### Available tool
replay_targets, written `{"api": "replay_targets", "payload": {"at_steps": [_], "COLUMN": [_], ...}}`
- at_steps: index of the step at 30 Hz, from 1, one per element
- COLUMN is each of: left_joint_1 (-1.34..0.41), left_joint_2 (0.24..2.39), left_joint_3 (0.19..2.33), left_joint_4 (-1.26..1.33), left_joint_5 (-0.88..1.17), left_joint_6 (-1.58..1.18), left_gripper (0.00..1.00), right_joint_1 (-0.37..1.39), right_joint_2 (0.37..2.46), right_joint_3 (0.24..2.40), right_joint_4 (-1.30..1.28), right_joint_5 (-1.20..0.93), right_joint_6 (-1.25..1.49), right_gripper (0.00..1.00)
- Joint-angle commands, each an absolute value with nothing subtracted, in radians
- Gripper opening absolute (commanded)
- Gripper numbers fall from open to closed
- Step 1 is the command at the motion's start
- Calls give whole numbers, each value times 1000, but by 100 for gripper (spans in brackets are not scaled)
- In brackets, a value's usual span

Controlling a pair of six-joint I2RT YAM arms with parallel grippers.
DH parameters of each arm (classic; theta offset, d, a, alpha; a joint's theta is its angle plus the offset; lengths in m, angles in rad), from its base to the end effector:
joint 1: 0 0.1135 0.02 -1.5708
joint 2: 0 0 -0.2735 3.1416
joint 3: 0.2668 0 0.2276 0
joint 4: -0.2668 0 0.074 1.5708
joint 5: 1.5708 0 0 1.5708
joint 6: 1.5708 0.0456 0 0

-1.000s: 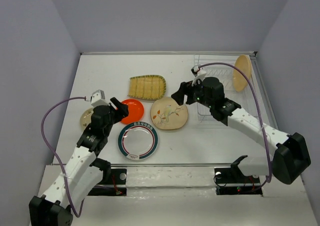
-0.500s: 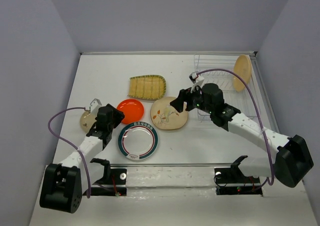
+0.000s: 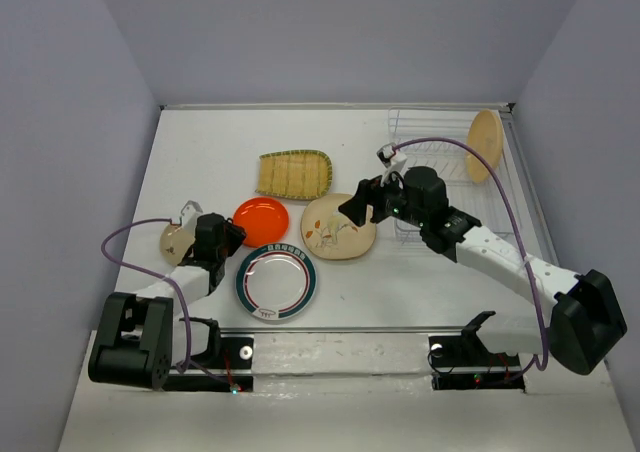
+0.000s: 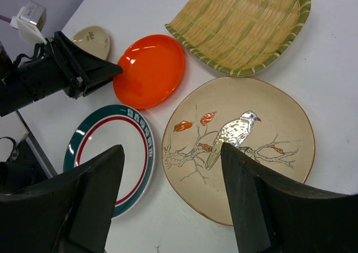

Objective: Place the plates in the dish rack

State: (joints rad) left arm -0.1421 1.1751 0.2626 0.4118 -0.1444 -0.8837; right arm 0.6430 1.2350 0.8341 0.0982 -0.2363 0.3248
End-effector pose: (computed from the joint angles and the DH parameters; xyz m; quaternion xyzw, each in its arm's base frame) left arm 0.1998 -0.0220 0.1717 -0.3452 0.7864 -0.1955 0.4736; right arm 0.2084 0.1695 0.3060 -0.1957 0.7789 0.3577 0.4766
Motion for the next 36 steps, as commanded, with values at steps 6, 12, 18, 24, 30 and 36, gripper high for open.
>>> {"api": "replay_targets", "payload": {"at_steps": [6,12,18,24,30,36], "left_joint_1": [-133,-133,-133,-133,-133,-172], "left_joint_2": [1164,1044,773,621,505,437], "left_joint_3": [207,190,195,247,293,327], "left_joint_4": [572,543,402,249,124,110], "left_joint_5": [-222,-236,-270,-268,-167,-5], "left_joint_6": [-853,-844,-862,-850,-813,-795], "left_gripper": [5,5,6,5,5,5], "right_joint_1": [670,670,699,709,709,709], "right_joint_2": [1265,1298,1393,1549,1683,1776], "right_joint_3": [880,905,988,1112,1215,1287], "right_joint_4": [156,155,153,184,224,218], "right_joint_5": [-294,-321,-397,-429,-468,-477], "right_joint_6": [354,374,406,468,522,540], "right_gripper": [74,76,80,82,84,85]}}
